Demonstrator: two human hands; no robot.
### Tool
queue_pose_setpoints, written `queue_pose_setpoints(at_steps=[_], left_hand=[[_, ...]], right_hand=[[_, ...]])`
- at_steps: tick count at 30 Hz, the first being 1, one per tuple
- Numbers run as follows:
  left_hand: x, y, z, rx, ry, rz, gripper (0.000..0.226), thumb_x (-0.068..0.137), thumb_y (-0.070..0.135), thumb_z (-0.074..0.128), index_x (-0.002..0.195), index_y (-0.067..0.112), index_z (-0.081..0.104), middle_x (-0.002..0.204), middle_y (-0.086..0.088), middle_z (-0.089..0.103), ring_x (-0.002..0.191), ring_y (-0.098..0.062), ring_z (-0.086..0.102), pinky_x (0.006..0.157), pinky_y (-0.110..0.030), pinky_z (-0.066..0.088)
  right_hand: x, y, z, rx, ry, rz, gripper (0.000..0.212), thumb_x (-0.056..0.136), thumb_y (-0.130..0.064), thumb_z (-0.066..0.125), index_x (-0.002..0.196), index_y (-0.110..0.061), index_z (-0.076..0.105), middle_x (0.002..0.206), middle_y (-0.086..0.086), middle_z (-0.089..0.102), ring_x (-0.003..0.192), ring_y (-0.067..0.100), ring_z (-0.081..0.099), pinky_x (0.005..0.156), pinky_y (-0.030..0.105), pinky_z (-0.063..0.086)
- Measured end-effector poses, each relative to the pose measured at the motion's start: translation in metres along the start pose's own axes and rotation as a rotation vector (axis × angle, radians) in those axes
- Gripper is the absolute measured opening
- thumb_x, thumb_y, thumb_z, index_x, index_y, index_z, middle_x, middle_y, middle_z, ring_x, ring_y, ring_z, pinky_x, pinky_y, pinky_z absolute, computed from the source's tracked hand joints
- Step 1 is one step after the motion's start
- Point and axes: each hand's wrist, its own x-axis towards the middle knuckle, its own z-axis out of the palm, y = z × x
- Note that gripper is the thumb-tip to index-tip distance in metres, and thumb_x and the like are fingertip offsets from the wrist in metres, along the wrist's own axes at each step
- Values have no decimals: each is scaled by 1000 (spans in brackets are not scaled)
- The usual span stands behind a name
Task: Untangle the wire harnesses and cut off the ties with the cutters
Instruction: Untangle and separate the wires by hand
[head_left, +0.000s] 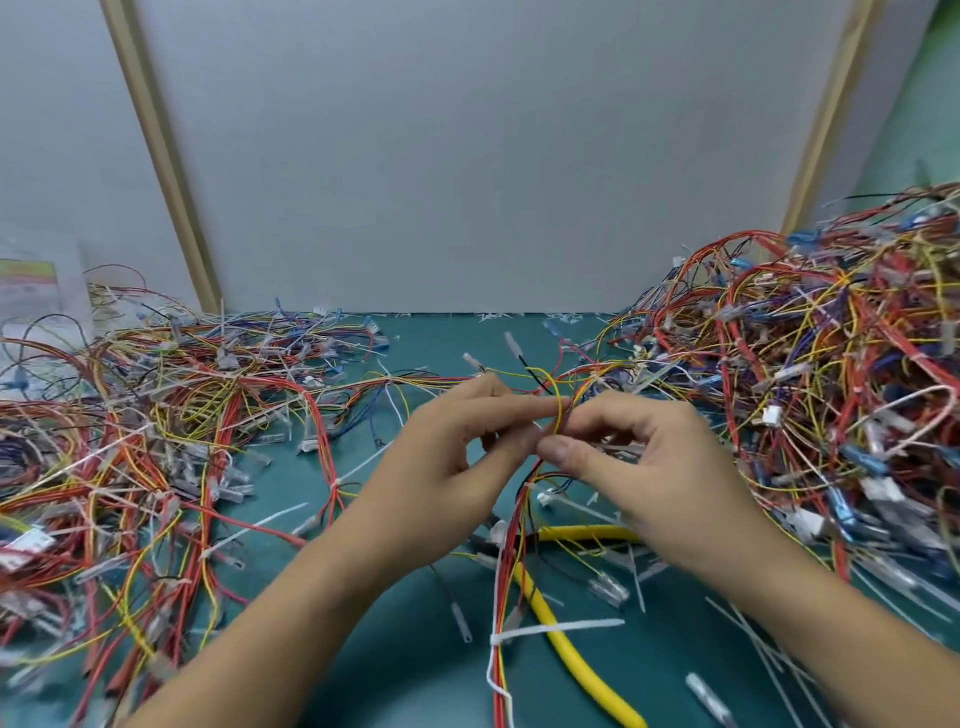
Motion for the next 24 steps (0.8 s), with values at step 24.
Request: queue_pose_setpoints(at_steps=[24], left_hand=[[0, -8, -12, -380, -517, -390, 23, 91, 35, 66, 80, 16, 72, 56, 2, 55, 46, -6, 43, 45, -15, 33]], right_hand=[[104, -6, -28, -281, 238, 26, 26, 90, -29, 69, 67, -18, 63, 53, -8, 59, 54, 14, 60, 59, 30, 47]])
